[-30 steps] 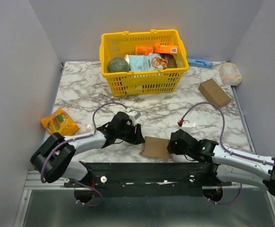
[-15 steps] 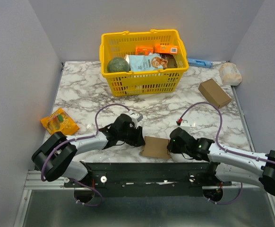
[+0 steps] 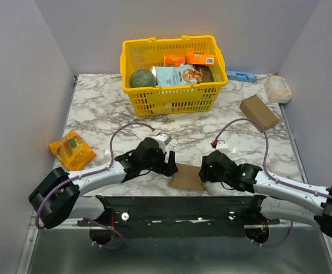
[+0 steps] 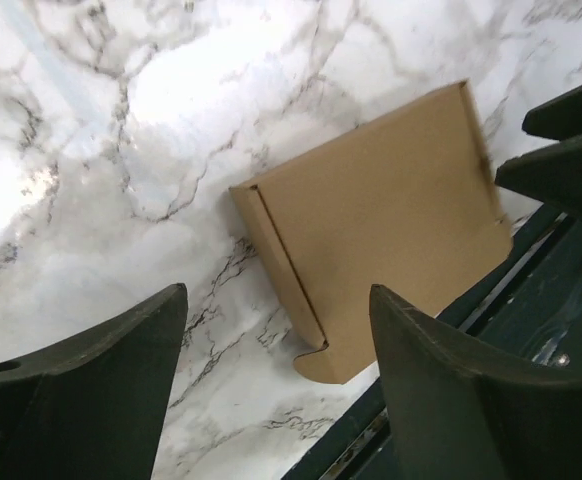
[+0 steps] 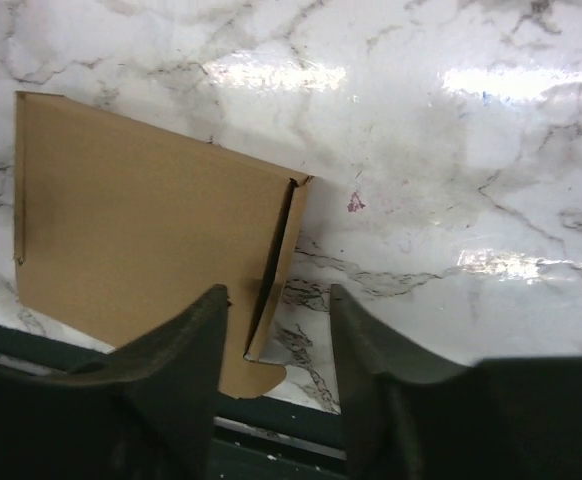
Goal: Fold the paper box
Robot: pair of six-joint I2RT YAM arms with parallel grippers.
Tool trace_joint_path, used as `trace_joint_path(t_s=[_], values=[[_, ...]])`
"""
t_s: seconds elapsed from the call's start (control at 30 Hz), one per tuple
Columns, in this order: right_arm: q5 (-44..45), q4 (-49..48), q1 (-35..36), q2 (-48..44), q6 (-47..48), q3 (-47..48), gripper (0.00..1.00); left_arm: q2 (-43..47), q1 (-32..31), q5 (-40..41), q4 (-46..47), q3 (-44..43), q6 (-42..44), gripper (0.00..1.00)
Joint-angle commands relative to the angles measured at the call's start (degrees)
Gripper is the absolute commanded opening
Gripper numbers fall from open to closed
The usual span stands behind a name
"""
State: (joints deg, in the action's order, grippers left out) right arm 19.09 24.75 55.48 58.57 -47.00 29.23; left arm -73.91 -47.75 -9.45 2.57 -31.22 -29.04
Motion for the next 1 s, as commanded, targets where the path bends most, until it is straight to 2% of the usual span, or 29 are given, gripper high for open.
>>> trace_joint_path(t_s=[0.0, 0.07, 0.17, 0.2, 0.3, 0.47, 0.67, 0.8, 0.97], values=[[1.3, 1.0, 1.5, -5.2, 13.2, 4.8, 0.69, 5.0, 2.6, 3.0, -1.9, -2.7, -0.9, 0.91], [-1.3, -1.7, 2.8, -5.5, 17.5, 5.7, 0.78, 6.4, 4.0, 2.5, -1.8, -1.8, -1.6, 0.95], [-2.1, -4.4, 6.5, -3.7, 24.1, 7.1, 0.8, 9.2, 7.8, -2.0, -0.7, -0.2, -4.4, 0.97], [1.1, -5.4, 13.4, 1.8, 29.7, 9.8, 0.82, 13.5, 11.8, -7.5, -1.0, 0.6, -7.1, 0.97], [5.4, -6.6, 18.4, 5.8, 31.7, 11.5, 0.87, 16.9, 15.7, -13.7, -3.0, -0.2, -7.7, 0.98], [11.7, -6.5, 23.7, 14.8, 33.2, 14.8, 0.88, 19.7, 20.1, -20.3, -11.6, -5.2, -5.7, 0.99], [14.4, -6.2, 25.9, 21.8, 33.2, 16.5, 0.86, 22.6, 25.1, -19.1, -20.1, -9.9, 0.5, 0.99], [14.6, -6.2, 26.6, 25.4, 33.5, 16.9, 0.85, 23.1, 28.9, -14.7, -22.4, -10.6, 2.9, 0.99], [17.9, -4.3, 26.6, 29.7, 32.2, 19.1, 0.8, 23.7, 30.3, -8.6, -23.4, -10.4, 5.2, 0.99]])
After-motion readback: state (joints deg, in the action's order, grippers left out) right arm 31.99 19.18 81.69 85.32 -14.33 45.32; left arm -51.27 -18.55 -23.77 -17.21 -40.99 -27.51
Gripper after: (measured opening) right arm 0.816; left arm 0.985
